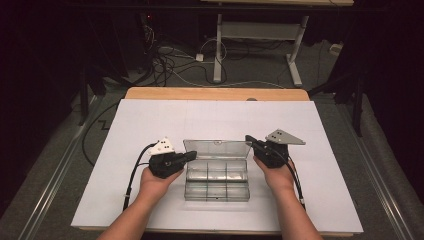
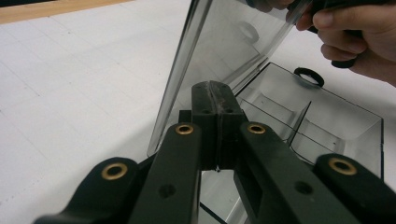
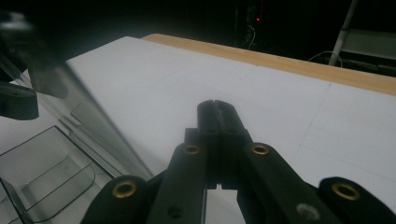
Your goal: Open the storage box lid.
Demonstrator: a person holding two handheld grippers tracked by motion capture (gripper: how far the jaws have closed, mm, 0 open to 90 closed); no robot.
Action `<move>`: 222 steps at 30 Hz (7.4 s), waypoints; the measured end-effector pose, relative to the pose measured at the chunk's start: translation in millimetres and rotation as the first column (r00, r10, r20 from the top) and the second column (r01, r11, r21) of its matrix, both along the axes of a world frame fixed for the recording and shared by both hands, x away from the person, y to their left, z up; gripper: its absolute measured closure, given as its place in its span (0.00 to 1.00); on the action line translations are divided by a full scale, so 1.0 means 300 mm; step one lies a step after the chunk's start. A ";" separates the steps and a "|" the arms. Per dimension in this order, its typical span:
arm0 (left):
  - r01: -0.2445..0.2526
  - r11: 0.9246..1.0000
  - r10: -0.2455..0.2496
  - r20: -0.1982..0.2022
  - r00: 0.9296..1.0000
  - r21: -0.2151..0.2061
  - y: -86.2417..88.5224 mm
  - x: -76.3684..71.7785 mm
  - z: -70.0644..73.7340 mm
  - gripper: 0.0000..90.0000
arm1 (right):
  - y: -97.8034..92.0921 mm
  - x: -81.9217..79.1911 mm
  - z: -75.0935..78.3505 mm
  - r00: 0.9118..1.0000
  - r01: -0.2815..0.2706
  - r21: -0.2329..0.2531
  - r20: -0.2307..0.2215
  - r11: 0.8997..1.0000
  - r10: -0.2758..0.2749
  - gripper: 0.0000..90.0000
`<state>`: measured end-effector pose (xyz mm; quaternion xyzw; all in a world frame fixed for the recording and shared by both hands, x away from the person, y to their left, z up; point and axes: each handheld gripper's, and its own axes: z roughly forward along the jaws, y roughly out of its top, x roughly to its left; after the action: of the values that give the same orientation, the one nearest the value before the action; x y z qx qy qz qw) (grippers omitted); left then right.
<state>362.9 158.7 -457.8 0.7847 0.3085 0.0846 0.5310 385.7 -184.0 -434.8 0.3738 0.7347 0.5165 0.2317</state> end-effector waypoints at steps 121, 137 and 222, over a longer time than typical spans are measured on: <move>-0.193 0.971 0.221 -0.219 0.951 0.142 0.021 0.301 -0.111 0.97 | 0.050 0.236 -0.140 0.958 0.076 -0.197 -0.257 0.977 -0.126 1.00; -0.205 0.967 0.236 -0.217 0.947 0.153 0.029 0.300 -0.109 0.98 | 0.037 0.239 -0.141 0.955 0.091 -0.204 -0.260 0.975 -0.144 1.00; -0.137 0.977 0.143 -0.022 0.990 0.163 0.258 -0.162 -0.123 0.00 | -0.140 -0.261 -0.141 0.997 -0.019 -0.093 -0.078 0.995 0.012 0.13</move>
<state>314.2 236.3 -494.8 0.8027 0.3640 0.1333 0.4533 307.3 -226.1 -477.1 0.3765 0.7695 0.4684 0.2162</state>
